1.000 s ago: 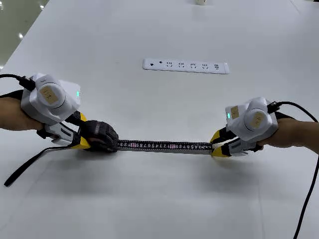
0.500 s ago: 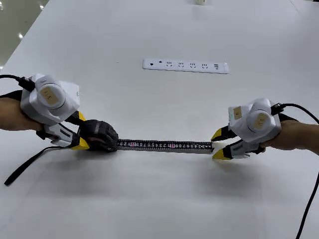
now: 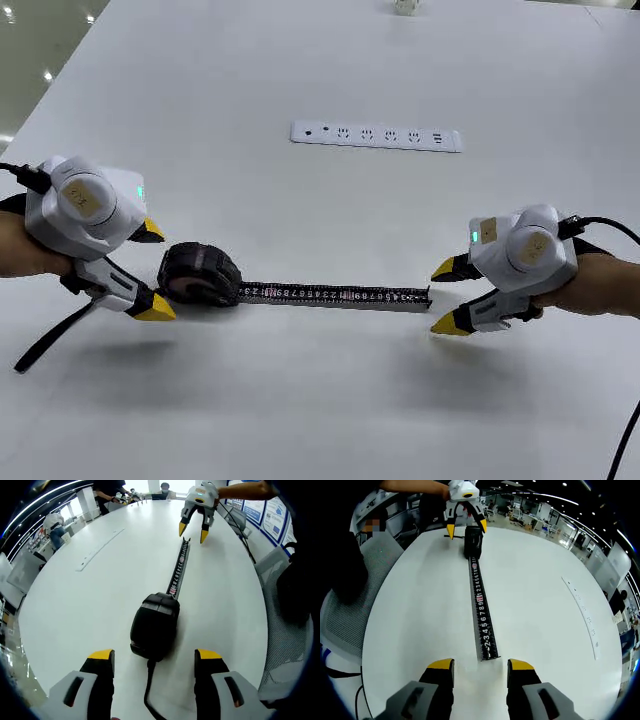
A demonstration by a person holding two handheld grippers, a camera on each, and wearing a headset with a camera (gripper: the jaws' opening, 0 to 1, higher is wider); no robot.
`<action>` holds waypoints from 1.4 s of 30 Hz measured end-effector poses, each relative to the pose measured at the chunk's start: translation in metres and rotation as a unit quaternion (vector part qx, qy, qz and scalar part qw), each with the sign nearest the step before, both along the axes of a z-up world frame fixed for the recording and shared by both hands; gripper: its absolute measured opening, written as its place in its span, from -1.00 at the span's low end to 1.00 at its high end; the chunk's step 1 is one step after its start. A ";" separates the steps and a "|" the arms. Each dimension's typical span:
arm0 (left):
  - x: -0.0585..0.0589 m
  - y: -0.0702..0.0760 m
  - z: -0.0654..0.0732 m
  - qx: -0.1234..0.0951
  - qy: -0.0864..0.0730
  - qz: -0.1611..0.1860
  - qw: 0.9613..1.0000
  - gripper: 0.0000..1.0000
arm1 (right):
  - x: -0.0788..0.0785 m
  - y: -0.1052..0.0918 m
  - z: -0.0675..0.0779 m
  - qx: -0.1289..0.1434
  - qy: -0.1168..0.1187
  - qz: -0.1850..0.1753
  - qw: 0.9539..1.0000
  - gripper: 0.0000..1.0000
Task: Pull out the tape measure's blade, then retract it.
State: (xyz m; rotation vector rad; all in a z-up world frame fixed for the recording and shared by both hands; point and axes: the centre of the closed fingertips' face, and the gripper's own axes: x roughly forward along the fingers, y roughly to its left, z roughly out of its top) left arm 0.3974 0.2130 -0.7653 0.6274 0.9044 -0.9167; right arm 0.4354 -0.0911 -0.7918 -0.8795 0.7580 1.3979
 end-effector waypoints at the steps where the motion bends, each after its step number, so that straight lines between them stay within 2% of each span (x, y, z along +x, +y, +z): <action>1: -0.002 0.000 0.001 -0.004 0.002 0.003 1.000 0.26 | -0.002 0.000 0.002 0.001 0.002 -0.004 1.000 -0.18; 5: -0.008 0.000 0.002 -0.009 0.009 0.011 1.000 0.38 | -0.004 -0.001 0.004 0.004 0.000 -0.009 1.000 -0.09; 11: -0.015 -0.002 0.007 -0.029 0.003 0.028 0.999 0.46 | -0.007 -0.006 0.008 0.007 0.000 -0.035 0.999 0.01; 23: -0.033 -0.005 0.013 -0.044 -0.003 0.050 0.998 0.65 | -0.022 -0.008 0.009 0.018 0.007 -0.058 0.998 0.25; 30: -0.039 -0.008 0.018 -0.060 -0.016 0.068 0.996 0.72 | -0.028 -0.004 0.017 0.036 0.009 -0.086 0.996 0.44; 36: -0.046 -0.011 0.018 -0.072 -0.017 0.086 0.994 0.77 | -0.035 -0.001 0.020 0.052 0.012 -0.110 0.992 0.54; 42: -0.049 -0.016 0.019 -0.089 -0.024 0.107 0.990 0.85 | -0.041 0.001 0.021 0.067 0.018 -0.137 0.988 0.65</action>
